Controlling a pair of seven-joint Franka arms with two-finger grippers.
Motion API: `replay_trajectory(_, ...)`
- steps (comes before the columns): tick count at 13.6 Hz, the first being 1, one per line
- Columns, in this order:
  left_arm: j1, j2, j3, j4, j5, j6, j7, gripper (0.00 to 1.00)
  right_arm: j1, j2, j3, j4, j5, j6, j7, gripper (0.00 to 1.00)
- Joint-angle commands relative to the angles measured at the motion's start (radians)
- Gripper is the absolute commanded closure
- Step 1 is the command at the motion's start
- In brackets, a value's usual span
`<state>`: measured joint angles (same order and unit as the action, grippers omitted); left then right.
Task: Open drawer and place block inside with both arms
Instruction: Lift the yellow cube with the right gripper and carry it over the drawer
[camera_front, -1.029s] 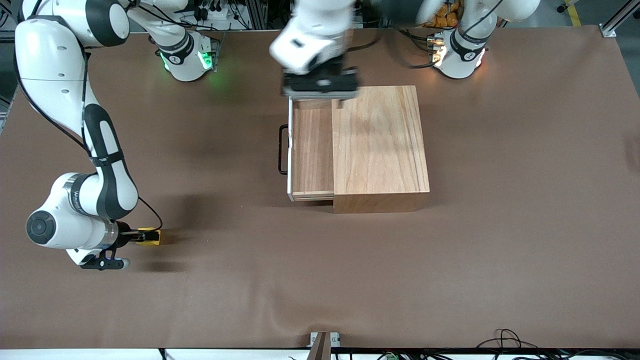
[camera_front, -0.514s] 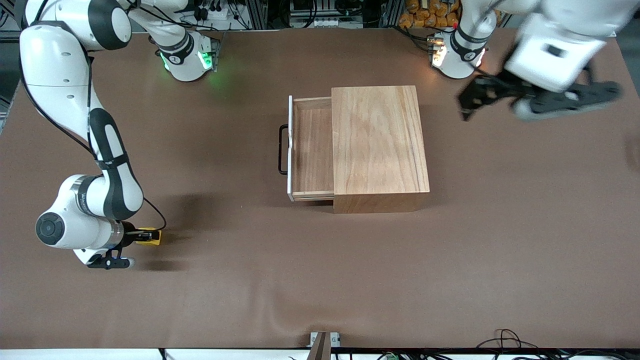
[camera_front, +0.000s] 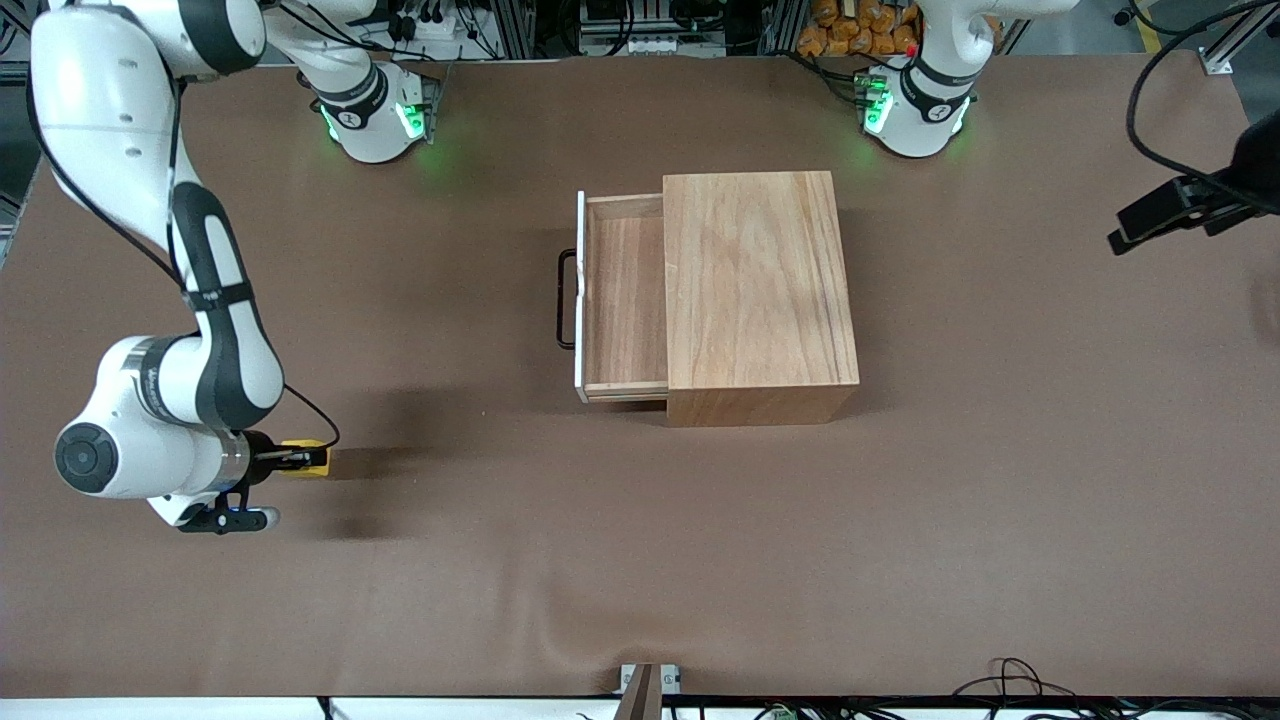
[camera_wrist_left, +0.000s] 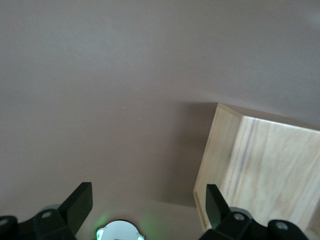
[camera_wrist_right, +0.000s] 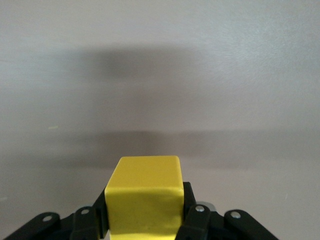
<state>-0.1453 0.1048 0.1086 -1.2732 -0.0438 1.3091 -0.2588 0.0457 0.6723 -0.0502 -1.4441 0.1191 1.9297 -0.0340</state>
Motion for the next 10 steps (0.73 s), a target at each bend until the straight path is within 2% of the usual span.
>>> replay_trajectory(1, 0.035, -0.094, -0.013, -0.130, -0.018, 0.036, 0.023, 0.00, 0.025, -0.108, 0.004, -0.027, 0.061, -0.096, 0.094, 0.93)
replay_trajectory(2, 0.042, -0.100, -0.015, -0.146, -0.019, 0.036, 0.024, 0.00, 0.032, -0.135, 0.006, -0.027, 0.100, -0.132, 0.115, 0.93)
replay_trajectory(6, 0.032, -0.088, -0.021, -0.144, -0.008, 0.073, 0.029, 0.00, 0.124, -0.253, 0.007, -0.027, 0.111, -0.254, 0.369, 0.91)
replay_trajectory(10, 0.033, -0.097, -0.113, -0.161, 0.002, 0.101, 0.036, 0.00, 0.262, -0.329, 0.007, -0.027, 0.111, -0.296, 0.702, 0.92)
